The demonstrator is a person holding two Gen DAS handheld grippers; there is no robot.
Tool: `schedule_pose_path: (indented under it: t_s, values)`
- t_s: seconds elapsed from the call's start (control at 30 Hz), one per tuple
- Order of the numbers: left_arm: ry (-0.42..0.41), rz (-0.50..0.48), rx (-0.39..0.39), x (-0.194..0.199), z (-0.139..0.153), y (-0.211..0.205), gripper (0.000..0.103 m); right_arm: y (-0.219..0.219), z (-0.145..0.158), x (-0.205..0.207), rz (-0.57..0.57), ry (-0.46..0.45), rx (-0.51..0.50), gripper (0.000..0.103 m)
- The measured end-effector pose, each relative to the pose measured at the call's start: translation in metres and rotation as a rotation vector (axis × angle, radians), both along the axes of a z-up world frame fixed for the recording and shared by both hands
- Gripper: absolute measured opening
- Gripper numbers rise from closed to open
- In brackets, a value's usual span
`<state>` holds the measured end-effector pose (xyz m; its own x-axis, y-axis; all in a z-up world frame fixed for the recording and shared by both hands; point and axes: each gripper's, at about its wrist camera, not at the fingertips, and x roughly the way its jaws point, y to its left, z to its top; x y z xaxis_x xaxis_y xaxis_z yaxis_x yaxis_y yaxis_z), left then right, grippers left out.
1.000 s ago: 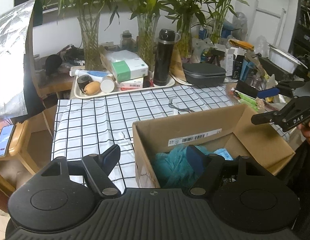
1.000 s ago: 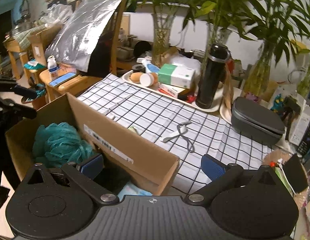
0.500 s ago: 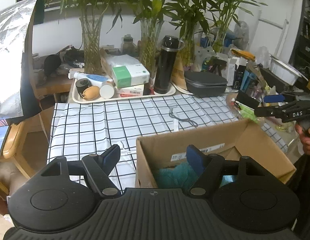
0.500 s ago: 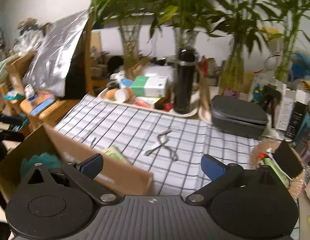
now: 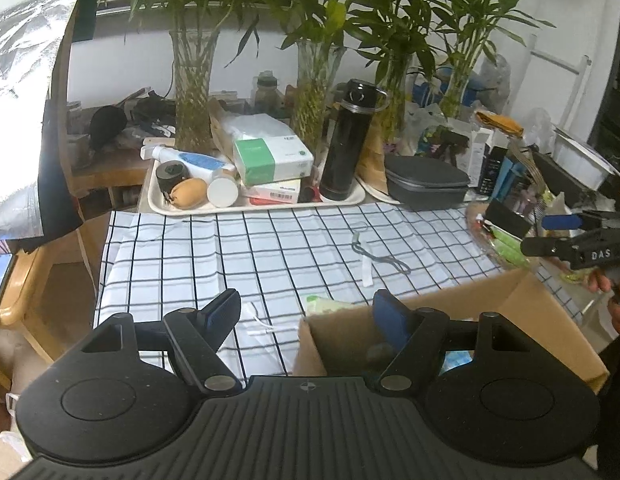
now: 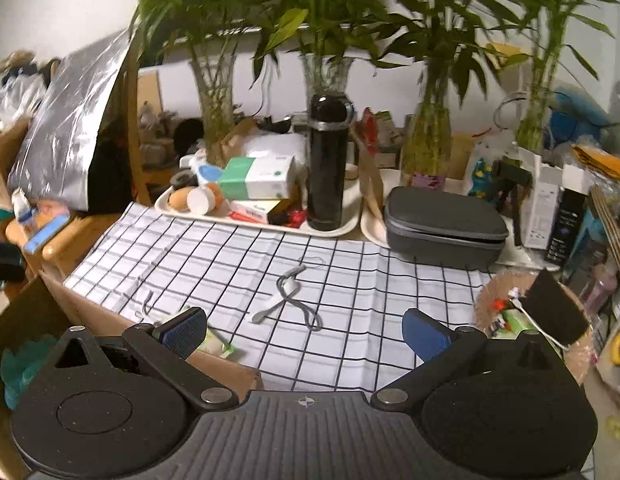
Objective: Organize soft objects
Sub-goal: 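Withdraw both tools from the box toward the green wipes pack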
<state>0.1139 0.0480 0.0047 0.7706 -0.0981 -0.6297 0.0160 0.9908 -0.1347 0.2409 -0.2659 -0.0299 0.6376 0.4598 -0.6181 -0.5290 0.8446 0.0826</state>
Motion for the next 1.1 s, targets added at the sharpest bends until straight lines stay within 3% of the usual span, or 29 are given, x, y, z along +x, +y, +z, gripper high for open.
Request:
schedule_pose_path:
  t_s: [0.43, 0.8, 1.1]
  values:
    - [-0.004, 0.041, 0.003, 0.043, -0.007, 0.024, 0.072, 0.003, -0.005, 0.027, -0.025, -0.023, -0.039, 0.103]
    - [0.072, 0.070, -0.012, 0.091, -0.044, 0.044, 0.072, 0.002, -0.011, 0.053, -0.034, -0.023, -0.023, 0.103]
    - [0.124, -0.034, -0.004, 0.122, -0.073, 0.041, 0.072, 0.009, -0.022, 0.074, -0.004, 0.001, -0.049, 0.103]
